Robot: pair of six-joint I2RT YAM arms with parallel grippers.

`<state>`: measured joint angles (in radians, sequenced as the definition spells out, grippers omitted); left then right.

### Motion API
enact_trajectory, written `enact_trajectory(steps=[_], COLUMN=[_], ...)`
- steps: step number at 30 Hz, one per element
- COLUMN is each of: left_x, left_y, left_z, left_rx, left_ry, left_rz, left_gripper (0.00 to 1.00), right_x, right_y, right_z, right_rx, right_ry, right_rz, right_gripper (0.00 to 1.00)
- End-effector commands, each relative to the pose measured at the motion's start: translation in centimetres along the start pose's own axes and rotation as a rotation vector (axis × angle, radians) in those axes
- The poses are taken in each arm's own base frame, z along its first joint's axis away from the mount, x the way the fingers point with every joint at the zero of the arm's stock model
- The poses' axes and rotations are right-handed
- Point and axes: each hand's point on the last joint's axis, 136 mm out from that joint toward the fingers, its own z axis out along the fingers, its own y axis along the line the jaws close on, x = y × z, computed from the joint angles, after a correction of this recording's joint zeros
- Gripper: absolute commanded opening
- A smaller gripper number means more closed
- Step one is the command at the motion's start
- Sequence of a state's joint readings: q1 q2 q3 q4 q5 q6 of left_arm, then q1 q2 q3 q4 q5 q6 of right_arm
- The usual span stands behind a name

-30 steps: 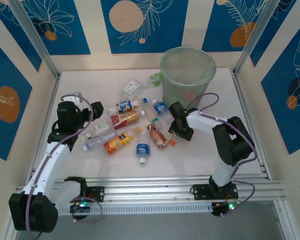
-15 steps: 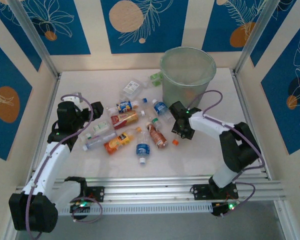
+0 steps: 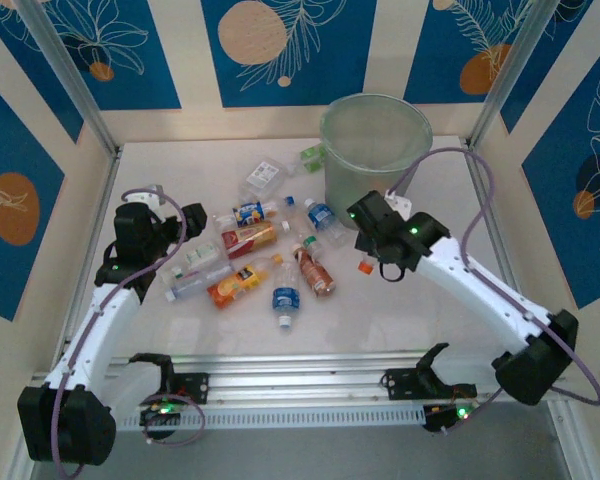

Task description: Put the plastic bottles in the bin

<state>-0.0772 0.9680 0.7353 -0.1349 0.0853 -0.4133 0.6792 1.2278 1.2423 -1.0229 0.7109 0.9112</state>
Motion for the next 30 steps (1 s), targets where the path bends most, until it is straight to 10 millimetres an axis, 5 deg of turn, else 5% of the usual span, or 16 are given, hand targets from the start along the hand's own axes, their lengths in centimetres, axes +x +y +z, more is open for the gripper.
enact_trajectory(steps=[1,9,13,22,30], left_x=[-0.5,-0.5,-0.7,-0.6,-0.9], left_y=[-0.5,-0.6,-0.7,-0.9,-1.1], left_z=[-0.2,-0.4,-0.8,-1.2,-1.7], left_rx=[0.015,0.019,0.022,0.034,0.037], left_ry=[-0.023,-0.021,-0.031,-0.028,-0.034], left_rz=[0.002,-0.002,-0.003,-0.005,0.005], left_gripper=[0.99,1.00,1.00,1.00,1.00], right_x=[-3.4,-12.4,-17.0,-24.8,-27.2], right_y=[-0.4,4.3,6.1,8.6,9.5], right_z=[-3.6,-9.9,-11.0,-6.4,0.4], right_rx=[-0.026,-0.190,-0.213,-0.215,-0.181], right_ry=[-0.130,-0.416,-0.488,-0.466,-0.367], right_rz=[-0.058,-0.175,-0.209,-0.220,-0.251], right_gripper=[0.53,0.53,0.54,0.54,0.54])
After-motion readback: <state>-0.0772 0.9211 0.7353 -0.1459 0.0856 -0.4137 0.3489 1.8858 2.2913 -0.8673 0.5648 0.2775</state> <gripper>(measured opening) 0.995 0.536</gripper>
